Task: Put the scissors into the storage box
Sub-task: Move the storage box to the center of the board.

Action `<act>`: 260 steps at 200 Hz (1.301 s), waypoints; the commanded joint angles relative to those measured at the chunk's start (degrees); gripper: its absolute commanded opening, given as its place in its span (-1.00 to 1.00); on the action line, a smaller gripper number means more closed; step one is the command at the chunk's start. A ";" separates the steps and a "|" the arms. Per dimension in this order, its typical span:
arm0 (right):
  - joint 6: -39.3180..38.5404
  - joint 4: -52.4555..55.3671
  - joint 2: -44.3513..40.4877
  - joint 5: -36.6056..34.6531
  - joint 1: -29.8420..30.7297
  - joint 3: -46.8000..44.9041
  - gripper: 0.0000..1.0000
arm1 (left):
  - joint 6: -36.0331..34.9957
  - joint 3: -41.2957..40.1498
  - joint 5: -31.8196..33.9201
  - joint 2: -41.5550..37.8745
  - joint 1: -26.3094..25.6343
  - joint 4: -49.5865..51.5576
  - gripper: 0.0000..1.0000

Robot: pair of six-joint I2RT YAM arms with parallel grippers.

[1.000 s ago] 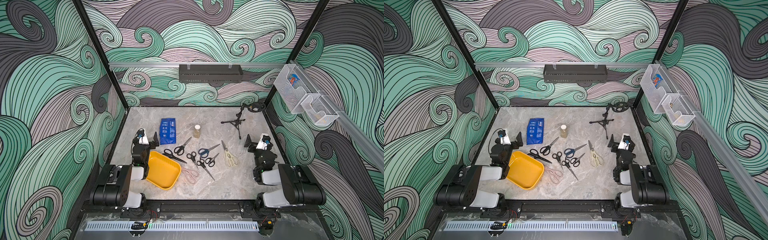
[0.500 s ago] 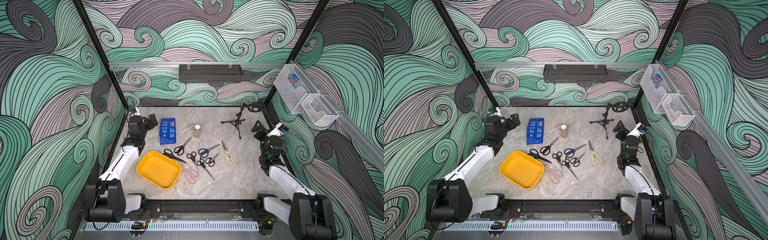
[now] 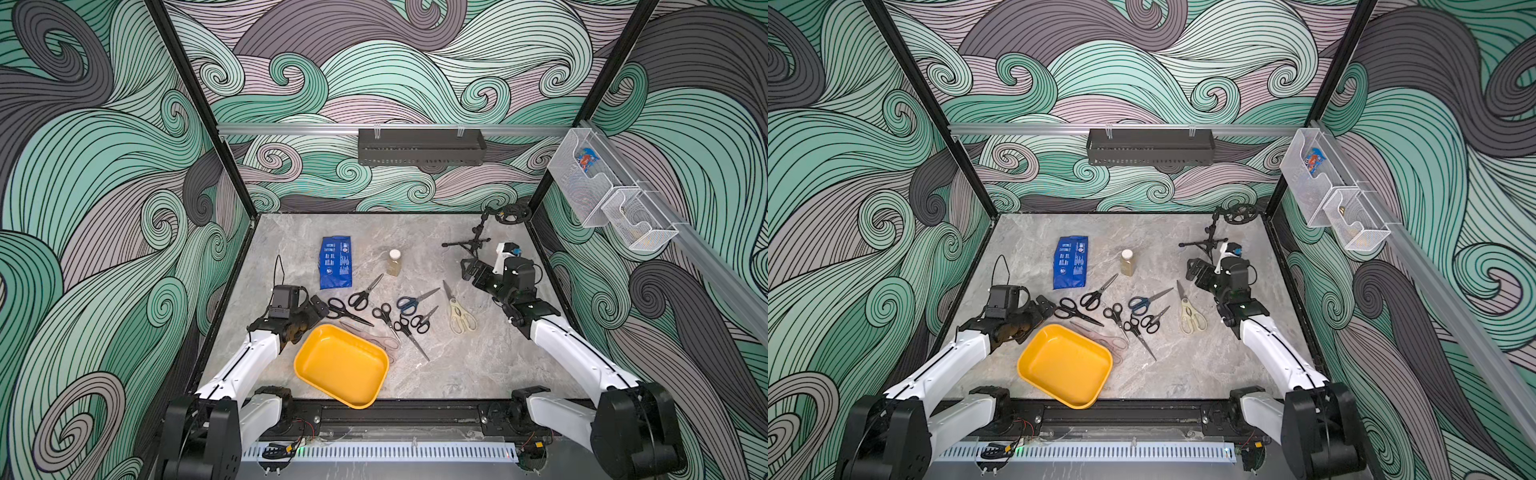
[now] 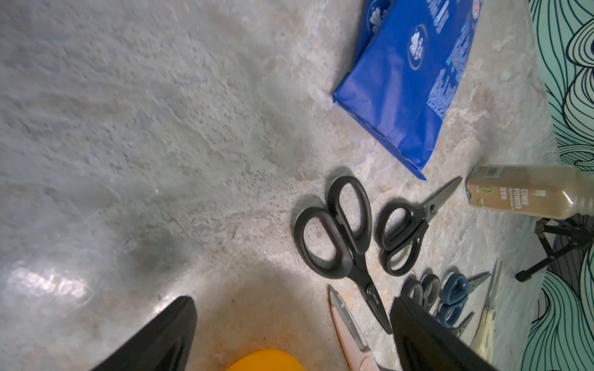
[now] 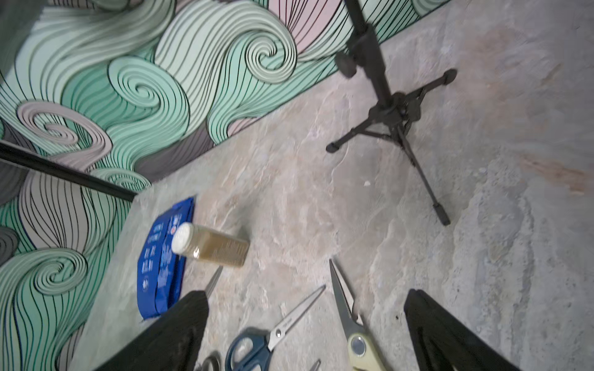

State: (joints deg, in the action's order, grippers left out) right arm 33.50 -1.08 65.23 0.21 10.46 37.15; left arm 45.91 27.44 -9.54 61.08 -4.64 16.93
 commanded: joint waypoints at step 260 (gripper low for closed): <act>-33.49 11.32 35.59 5.31 50.87 29.21 0.04 | -6.60 14.60 -8.25 16.24 20.20 -8.66 0.97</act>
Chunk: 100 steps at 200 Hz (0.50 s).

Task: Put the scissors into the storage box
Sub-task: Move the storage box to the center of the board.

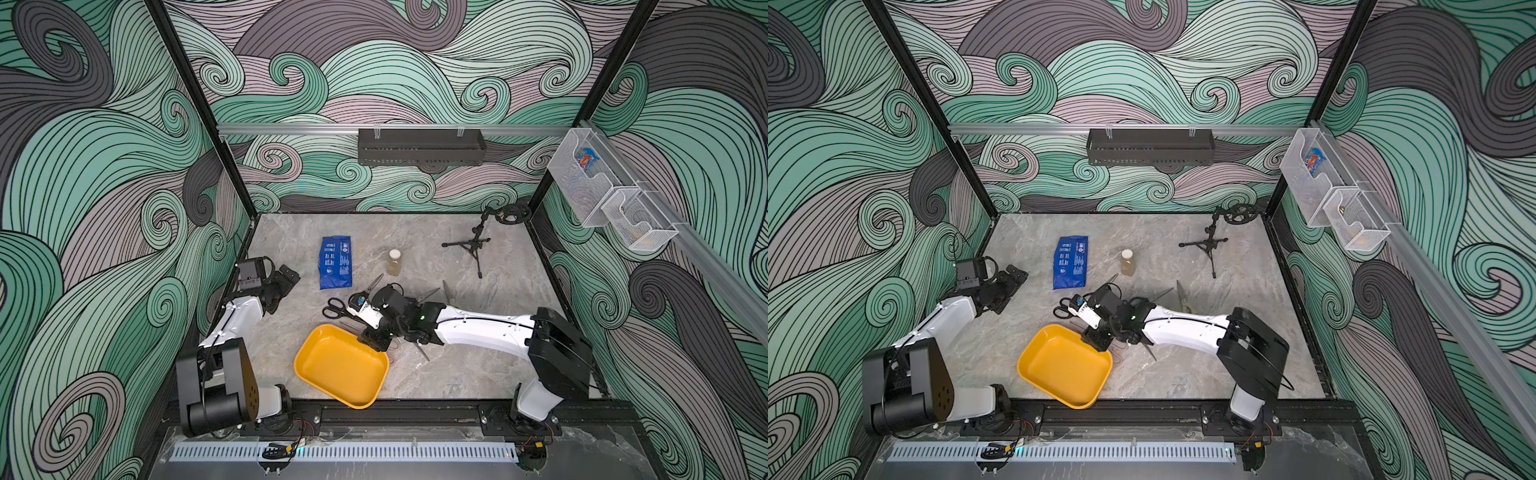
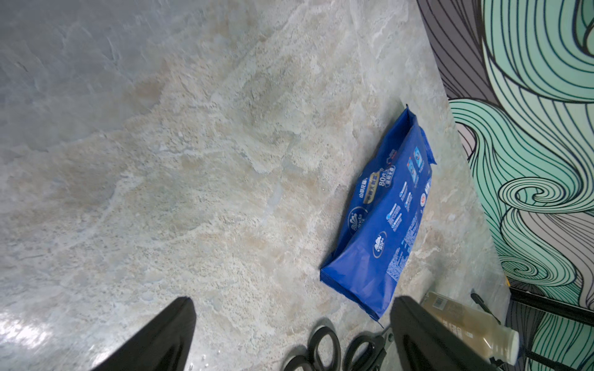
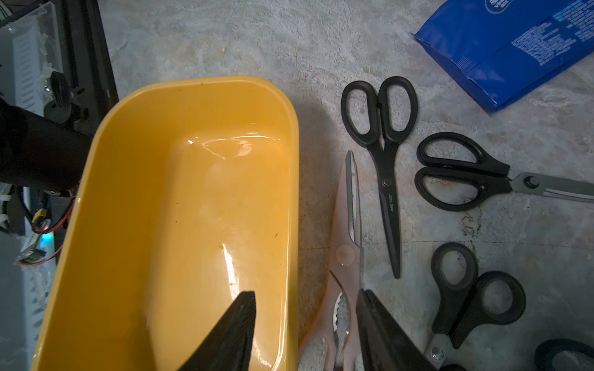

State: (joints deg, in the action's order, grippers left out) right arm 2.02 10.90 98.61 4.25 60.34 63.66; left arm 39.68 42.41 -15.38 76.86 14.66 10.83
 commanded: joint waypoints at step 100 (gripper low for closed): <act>-1.14 -0.66 10.58 -1.23 2.17 7.93 -0.38 | 0.13 -2.73 -2.83 0.19 3.21 -5.45 0.97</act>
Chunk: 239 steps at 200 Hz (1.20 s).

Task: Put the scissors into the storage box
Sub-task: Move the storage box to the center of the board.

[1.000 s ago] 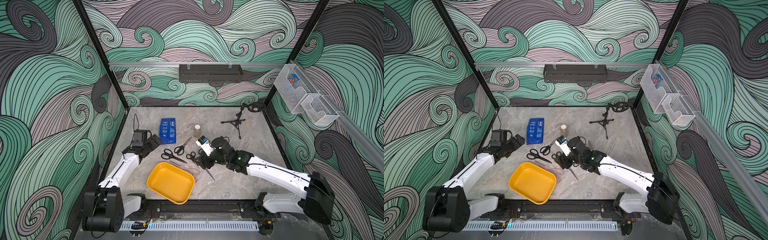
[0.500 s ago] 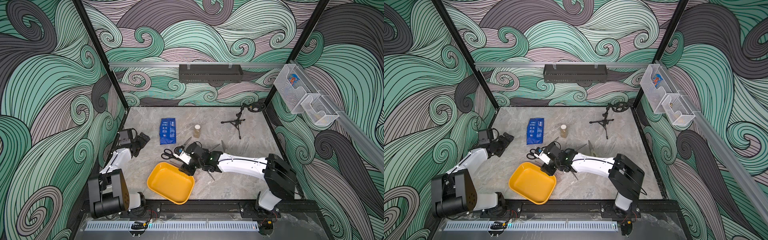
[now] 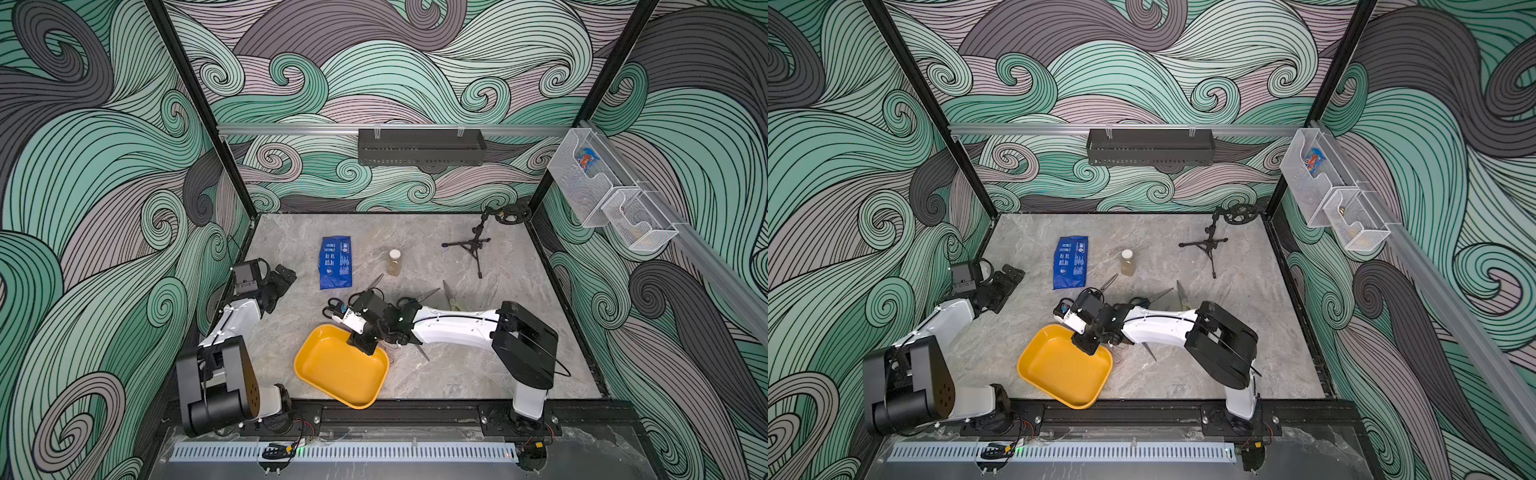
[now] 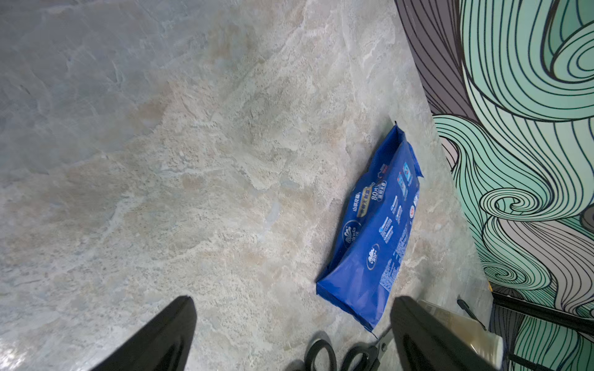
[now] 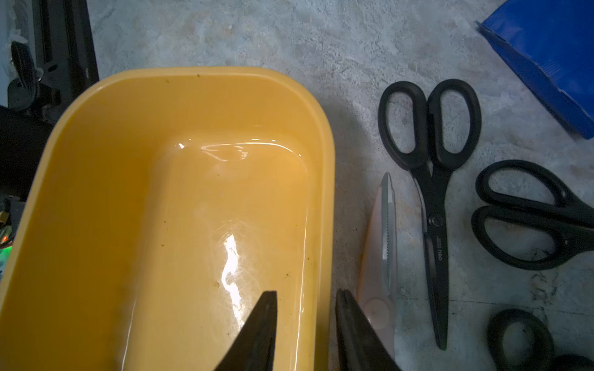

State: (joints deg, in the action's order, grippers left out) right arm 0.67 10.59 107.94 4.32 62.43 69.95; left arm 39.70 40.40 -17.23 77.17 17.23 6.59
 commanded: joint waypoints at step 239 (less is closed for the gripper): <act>19.26 0.37 21.20 -18.06 -5.93 26.91 -0.97 | 4.06 3.03 -2.93 -2.05 3.20 1.49 0.97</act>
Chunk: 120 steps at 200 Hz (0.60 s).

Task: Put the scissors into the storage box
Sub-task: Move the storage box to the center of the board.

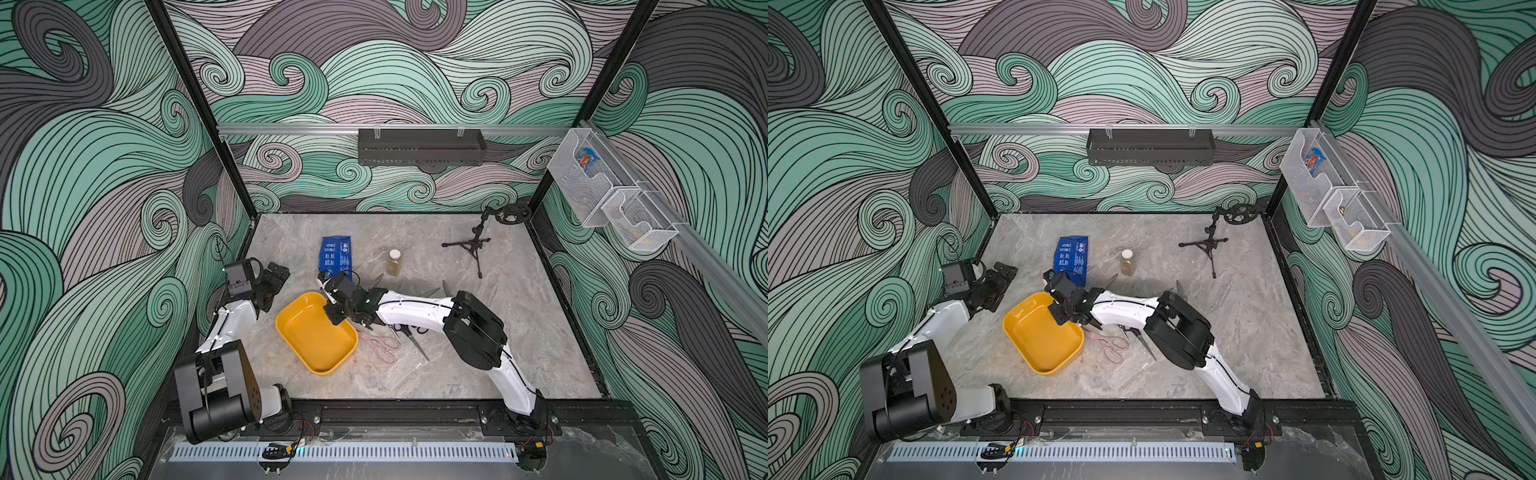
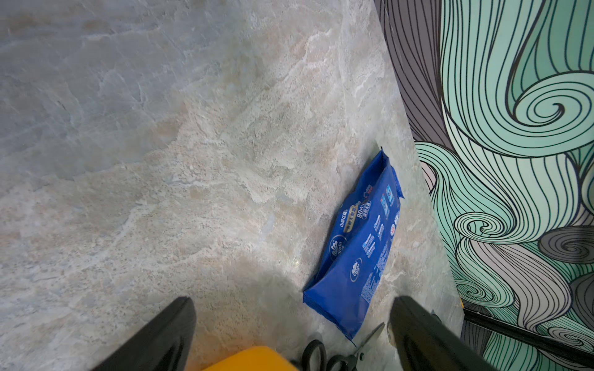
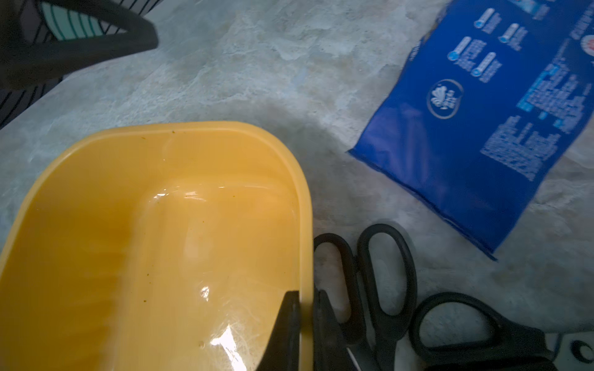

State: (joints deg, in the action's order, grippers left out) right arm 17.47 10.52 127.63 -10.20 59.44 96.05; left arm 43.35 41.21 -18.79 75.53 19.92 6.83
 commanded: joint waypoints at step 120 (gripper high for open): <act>3.44 0.44 1.83 3.25 -1.29 3.27 -0.60 | -1.49 2.50 -0.27 -0.21 0.55 2.13 0.97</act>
State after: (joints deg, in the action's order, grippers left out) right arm 20.53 10.94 128.60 -8.47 57.43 97.97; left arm 43.46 41.23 -20.05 75.55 20.08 6.87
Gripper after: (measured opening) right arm 0.121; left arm 0.986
